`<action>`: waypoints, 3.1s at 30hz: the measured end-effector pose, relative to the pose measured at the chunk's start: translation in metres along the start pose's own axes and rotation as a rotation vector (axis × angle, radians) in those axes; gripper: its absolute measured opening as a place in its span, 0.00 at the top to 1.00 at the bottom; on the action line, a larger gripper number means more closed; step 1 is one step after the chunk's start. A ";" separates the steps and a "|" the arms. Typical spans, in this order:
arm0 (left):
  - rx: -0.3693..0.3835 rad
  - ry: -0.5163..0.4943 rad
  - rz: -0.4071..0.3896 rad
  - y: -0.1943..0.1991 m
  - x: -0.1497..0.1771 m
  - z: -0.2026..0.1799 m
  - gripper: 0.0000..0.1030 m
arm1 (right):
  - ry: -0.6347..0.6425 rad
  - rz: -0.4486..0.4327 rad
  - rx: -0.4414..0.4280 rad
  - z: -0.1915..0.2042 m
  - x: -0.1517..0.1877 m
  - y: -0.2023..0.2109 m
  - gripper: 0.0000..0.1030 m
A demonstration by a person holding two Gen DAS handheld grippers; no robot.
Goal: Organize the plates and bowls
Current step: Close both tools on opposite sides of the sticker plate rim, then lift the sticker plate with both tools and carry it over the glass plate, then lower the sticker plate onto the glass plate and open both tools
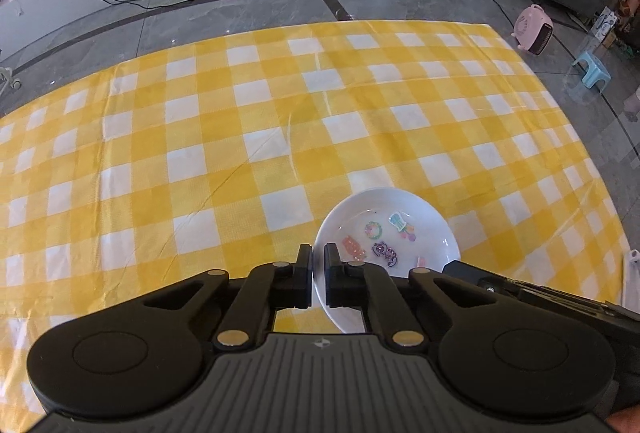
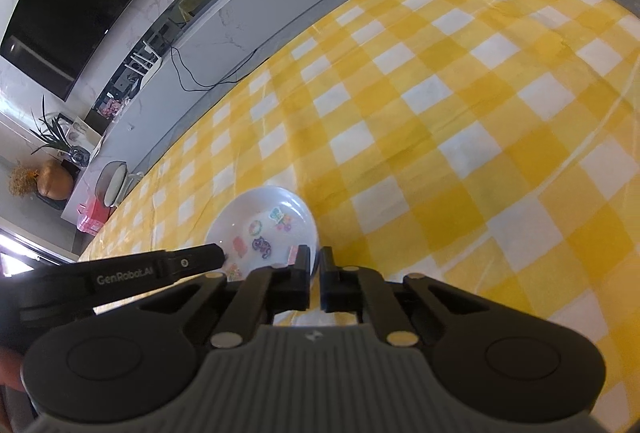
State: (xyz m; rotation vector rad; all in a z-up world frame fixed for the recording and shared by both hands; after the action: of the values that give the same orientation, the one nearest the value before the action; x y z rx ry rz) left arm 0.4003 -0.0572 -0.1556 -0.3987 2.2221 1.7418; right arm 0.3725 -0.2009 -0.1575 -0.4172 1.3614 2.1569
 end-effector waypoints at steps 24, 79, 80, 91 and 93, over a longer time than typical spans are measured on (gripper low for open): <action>0.099 0.072 -0.152 0.138 0.049 -0.033 0.96 | 0.088 -0.087 -0.059 0.035 0.016 0.128 0.99; 0.061 0.168 -0.013 0.063 0.196 -0.058 0.96 | 0.058 0.125 0.142 -0.040 0.137 0.150 0.99; 0.058 0.168 -0.009 0.062 0.196 -0.058 0.96 | 0.060 0.127 0.141 -0.039 0.137 0.149 0.99; 0.045 0.158 -0.024 0.065 0.194 -0.059 0.86 | 0.044 0.106 0.139 -0.041 0.135 0.153 0.90; 0.047 0.153 -0.037 0.068 0.192 -0.059 0.84 | 0.043 0.094 0.136 -0.040 0.135 0.156 0.83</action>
State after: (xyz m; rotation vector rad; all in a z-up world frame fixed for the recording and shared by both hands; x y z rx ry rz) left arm 0.1935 -0.1065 -0.1561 -0.5762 2.3394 1.6892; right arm 0.1701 -0.2510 -0.1334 -0.3552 1.5701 2.1242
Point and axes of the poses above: each gripper's, at about its wrist camera, not at the fingertips, and y roughly against the way its jaws point, z to its left, x to its underside, the point moved 8 cm from there along -y, roughly the way its jaws point, and after that the axes turned 15 degrees about y, right-handed, at the moved point
